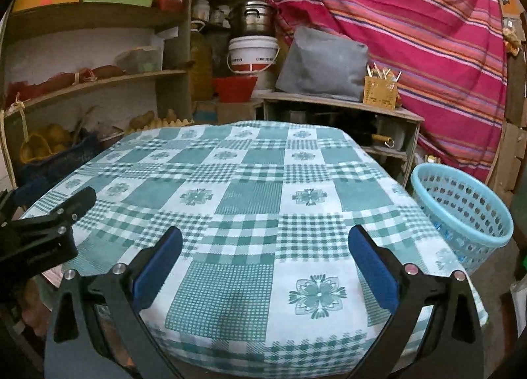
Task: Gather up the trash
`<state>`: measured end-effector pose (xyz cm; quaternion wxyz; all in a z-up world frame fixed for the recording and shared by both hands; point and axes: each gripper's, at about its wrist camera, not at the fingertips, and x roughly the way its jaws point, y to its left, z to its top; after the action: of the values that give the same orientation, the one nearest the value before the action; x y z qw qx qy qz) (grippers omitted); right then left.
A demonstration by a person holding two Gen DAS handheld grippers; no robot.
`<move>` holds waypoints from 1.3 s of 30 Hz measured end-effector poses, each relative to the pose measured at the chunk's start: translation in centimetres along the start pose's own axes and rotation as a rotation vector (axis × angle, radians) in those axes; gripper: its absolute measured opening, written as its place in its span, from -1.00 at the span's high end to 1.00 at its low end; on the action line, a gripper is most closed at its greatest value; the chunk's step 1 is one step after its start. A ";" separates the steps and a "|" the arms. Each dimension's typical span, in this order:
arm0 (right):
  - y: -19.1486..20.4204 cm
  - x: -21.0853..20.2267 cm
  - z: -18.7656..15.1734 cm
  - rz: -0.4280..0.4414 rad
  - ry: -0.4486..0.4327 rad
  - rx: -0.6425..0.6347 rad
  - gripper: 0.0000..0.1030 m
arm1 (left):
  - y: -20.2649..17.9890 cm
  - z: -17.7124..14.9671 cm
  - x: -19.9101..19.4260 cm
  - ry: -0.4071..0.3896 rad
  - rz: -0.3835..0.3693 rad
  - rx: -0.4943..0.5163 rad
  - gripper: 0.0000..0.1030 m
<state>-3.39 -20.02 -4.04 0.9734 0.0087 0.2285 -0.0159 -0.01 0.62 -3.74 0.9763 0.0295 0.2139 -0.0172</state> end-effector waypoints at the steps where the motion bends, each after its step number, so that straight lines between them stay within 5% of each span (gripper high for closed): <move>1: 0.0 0.1 0.0 0.001 0.002 0.003 -0.91 | 0.0 0.0 0.2 0.004 0.000 0.001 -0.90; 39: -0.8 -0.5 1.0 -0.035 -0.057 -0.011 -0.91 | 0.4 0.0 0.4 -0.006 -0.008 -0.028 -0.90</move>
<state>-3.46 -20.79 -2.94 0.9791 -0.0013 0.2008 -0.0320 0.39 1.01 -3.87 0.9771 0.0150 0.2114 -0.0181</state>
